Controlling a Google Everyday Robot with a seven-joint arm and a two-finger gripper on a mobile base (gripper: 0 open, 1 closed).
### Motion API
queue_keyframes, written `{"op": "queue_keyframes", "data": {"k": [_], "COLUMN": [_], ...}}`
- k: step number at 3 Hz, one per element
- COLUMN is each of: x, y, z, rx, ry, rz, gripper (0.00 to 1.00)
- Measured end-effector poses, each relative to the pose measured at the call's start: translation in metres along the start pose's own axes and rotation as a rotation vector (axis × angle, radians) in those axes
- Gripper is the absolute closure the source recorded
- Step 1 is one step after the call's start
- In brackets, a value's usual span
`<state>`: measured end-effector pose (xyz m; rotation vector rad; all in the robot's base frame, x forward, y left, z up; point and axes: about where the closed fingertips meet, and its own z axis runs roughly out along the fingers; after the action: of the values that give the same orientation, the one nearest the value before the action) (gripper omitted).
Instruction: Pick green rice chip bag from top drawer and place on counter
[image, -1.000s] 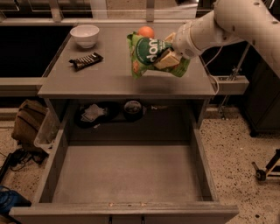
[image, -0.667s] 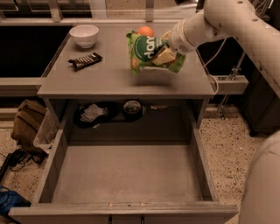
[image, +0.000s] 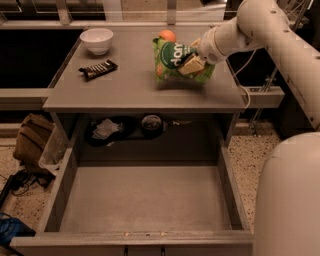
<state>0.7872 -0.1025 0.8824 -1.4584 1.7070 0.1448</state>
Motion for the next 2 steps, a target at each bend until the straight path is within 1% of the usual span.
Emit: {"op": "queue_keyframes", "data": {"k": [1, 2], "x": [0.006, 0.0061], "y": [0.0048, 0.0069], "z": [0.0145, 0.0141], "rx": [-0.067, -0.082], "ry": [-0.016, -0.016], "rz": [0.03, 0.03], "gripper": [1.0, 0.82]}}
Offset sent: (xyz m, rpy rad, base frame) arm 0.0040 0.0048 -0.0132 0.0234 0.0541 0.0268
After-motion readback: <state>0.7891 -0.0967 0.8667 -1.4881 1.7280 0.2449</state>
